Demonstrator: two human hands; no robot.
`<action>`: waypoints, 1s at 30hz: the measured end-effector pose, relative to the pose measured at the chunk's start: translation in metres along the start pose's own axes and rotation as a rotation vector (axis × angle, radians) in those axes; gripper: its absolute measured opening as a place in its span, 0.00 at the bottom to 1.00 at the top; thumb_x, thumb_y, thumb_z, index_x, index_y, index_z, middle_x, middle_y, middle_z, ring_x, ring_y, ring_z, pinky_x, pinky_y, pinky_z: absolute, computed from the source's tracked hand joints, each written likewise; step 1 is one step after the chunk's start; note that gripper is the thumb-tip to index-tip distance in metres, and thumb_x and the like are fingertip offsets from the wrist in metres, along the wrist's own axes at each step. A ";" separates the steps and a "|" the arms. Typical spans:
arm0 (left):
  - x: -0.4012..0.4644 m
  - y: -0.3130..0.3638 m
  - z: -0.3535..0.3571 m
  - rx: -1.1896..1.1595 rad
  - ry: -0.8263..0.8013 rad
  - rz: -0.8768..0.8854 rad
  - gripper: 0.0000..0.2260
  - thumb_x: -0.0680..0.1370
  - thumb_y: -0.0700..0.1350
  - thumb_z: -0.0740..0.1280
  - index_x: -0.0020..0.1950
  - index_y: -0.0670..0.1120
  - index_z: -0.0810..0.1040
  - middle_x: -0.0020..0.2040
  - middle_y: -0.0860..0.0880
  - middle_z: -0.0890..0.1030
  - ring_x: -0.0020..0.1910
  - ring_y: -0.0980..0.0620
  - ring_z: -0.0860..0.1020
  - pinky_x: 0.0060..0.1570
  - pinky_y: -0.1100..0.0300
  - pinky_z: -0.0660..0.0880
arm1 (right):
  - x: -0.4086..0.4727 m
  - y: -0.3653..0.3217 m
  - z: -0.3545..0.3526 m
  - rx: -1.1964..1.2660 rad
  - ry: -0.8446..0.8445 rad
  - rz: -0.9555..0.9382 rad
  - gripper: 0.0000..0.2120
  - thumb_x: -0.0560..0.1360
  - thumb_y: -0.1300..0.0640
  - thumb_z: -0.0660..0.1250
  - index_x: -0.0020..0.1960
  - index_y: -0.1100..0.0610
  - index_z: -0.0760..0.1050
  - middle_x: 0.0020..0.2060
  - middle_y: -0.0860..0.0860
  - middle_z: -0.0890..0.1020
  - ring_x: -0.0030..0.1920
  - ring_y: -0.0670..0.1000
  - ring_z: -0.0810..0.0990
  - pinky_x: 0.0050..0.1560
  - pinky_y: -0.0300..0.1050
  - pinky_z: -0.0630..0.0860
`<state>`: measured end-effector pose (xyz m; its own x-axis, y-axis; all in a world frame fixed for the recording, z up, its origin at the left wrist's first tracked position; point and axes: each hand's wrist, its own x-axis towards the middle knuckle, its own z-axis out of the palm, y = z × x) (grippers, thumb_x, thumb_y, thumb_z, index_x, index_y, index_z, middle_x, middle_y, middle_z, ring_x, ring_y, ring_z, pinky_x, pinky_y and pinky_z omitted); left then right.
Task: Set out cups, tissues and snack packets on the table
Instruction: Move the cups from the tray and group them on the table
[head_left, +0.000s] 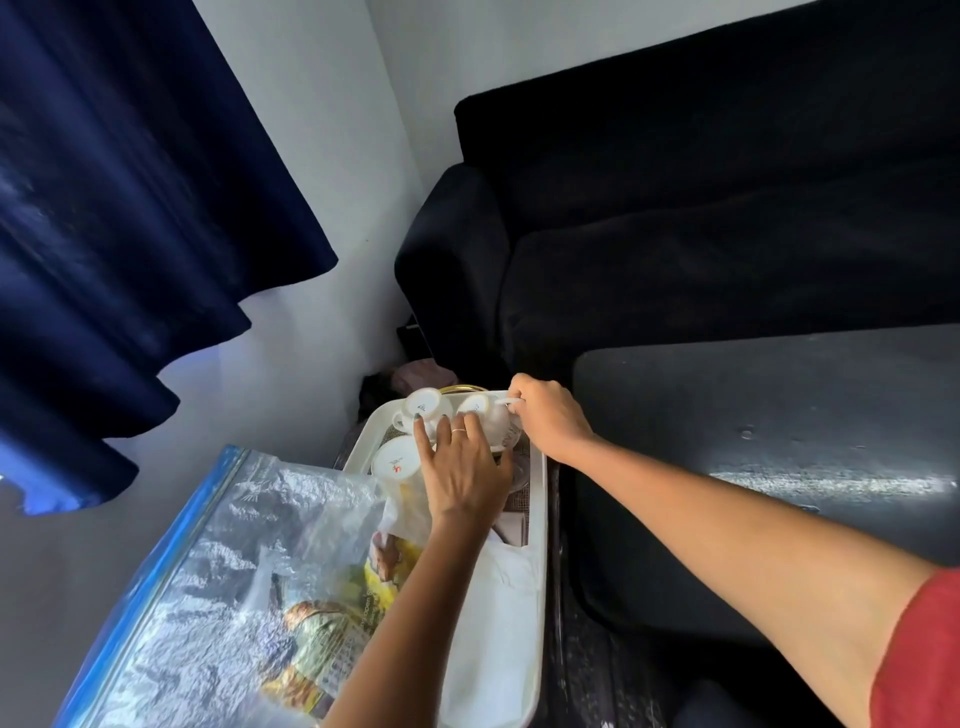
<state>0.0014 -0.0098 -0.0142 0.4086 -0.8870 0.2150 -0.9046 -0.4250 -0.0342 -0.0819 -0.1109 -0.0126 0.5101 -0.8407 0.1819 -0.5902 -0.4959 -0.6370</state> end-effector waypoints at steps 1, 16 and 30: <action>-0.001 0.003 -0.001 -0.010 -0.004 -0.010 0.27 0.78 0.60 0.54 0.69 0.43 0.64 0.65 0.47 0.74 0.70 0.48 0.65 0.73 0.45 0.38 | -0.001 -0.002 -0.005 0.025 0.010 0.009 0.04 0.78 0.57 0.61 0.46 0.57 0.72 0.43 0.54 0.81 0.43 0.56 0.78 0.37 0.48 0.71; -0.009 0.054 -0.030 -0.121 0.085 -0.041 0.37 0.74 0.65 0.61 0.75 0.48 0.54 0.65 0.53 0.73 0.67 0.51 0.68 0.72 0.47 0.40 | -0.021 0.001 -0.083 -0.011 0.058 -0.017 0.06 0.76 0.53 0.61 0.45 0.53 0.76 0.42 0.51 0.83 0.44 0.54 0.79 0.40 0.47 0.70; -0.050 0.130 -0.054 -0.892 -0.142 -0.302 0.24 0.70 0.64 0.66 0.59 0.51 0.72 0.49 0.56 0.81 0.53 0.55 0.76 0.67 0.49 0.56 | -0.064 0.023 -0.157 0.167 0.035 0.063 0.06 0.74 0.58 0.64 0.48 0.52 0.78 0.35 0.43 0.79 0.43 0.50 0.81 0.43 0.46 0.77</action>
<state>-0.1428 -0.0108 0.0231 0.5984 -0.8007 -0.0295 -0.4939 -0.3976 0.7733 -0.2263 -0.1022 0.0784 0.4512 -0.8776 0.1620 -0.5070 -0.4014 -0.7628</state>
